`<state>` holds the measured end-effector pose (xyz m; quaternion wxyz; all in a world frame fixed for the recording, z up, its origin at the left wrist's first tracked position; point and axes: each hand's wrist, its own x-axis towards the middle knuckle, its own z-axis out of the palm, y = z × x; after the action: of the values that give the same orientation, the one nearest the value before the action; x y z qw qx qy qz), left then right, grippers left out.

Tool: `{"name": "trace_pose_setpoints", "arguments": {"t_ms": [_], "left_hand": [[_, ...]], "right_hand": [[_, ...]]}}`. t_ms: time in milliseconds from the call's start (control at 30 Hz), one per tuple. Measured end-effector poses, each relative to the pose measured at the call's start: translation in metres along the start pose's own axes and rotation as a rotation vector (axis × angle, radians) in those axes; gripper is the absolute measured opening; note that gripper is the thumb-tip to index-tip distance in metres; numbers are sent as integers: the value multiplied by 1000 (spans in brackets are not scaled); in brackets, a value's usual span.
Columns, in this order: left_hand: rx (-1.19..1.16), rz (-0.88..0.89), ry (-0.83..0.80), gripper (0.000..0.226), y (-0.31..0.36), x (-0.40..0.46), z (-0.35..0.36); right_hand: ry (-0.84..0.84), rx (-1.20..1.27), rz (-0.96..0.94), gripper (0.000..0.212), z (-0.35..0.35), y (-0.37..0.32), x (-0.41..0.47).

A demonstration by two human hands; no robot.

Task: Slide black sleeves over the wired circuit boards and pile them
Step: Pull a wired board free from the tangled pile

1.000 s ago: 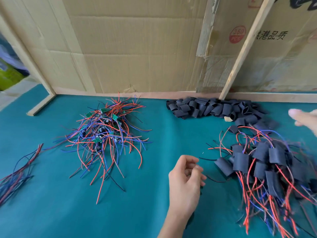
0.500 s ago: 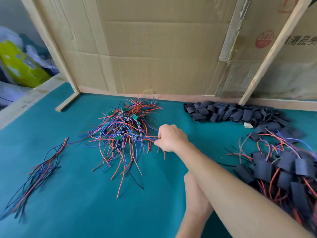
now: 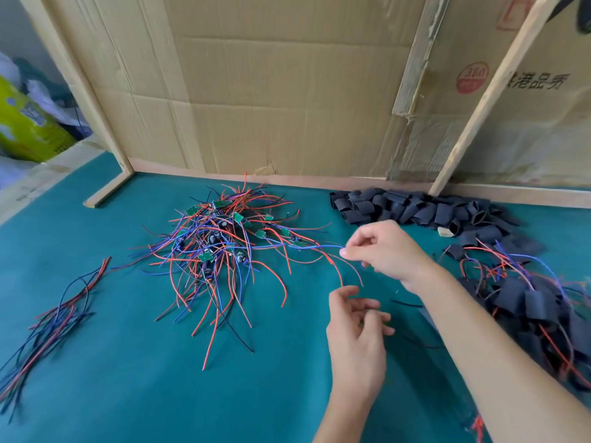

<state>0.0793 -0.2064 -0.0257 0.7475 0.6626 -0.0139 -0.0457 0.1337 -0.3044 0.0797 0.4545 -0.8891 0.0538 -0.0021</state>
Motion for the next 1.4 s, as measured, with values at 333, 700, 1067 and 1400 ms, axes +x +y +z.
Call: {"name": "trace_pose_setpoints", "arguments": {"t_ms": [333,700,1067,1400], "left_hand": [[-262,49,33,21,16,-33,5],[-324,-60,-68,33,29,-39,1],[-634,-201,-75,35,36,-34,-6],[-272,-96,-106,22,28,-42,-1]], "right_hand": [[84,-47,-76,15,-18,20,-76],[277,248,-335,16,-21,-3,-103],[112,285,-130,10,-33,42,-185],[-832,-222,-140,15,-45,-2,-147]]}}
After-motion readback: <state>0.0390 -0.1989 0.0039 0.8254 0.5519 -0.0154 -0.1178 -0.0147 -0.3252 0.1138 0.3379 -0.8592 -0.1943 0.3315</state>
